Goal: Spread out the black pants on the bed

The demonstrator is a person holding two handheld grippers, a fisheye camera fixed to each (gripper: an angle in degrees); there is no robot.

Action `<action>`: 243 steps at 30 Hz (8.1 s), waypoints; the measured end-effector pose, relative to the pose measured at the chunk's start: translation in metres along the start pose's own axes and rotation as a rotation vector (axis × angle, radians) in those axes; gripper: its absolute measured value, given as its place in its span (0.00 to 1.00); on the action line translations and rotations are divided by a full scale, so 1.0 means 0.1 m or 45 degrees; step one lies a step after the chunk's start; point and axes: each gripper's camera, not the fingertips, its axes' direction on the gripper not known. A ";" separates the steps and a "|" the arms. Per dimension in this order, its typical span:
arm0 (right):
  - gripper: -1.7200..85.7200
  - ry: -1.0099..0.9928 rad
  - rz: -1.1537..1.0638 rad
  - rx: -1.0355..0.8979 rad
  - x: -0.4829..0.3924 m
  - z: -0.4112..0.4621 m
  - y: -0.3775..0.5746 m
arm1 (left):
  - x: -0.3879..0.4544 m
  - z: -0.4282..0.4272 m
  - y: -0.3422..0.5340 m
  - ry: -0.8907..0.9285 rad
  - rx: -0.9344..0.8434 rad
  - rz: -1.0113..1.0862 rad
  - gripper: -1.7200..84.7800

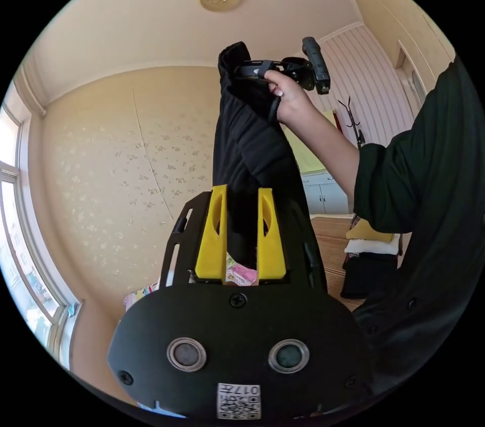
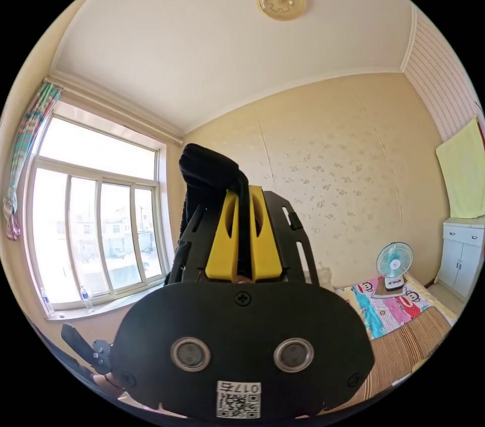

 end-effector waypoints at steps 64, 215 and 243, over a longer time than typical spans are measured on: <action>0.03 0.623 0.000 -1.956 4.26 6.84 3.23 | -5.86 3.05 1.85 -0.051 -1.855 -1.007 0.09; 0.14 0.703 0.756 -2.497 7.72 6.58 4.16 | -5.82 3.06 3.41 0.659 -1.743 -1.291 0.10; 0.05 0.186 0.874 -2.429 7.55 4.50 3.21 | -4.10 4.00 3.95 0.566 -2.332 -1.154 0.09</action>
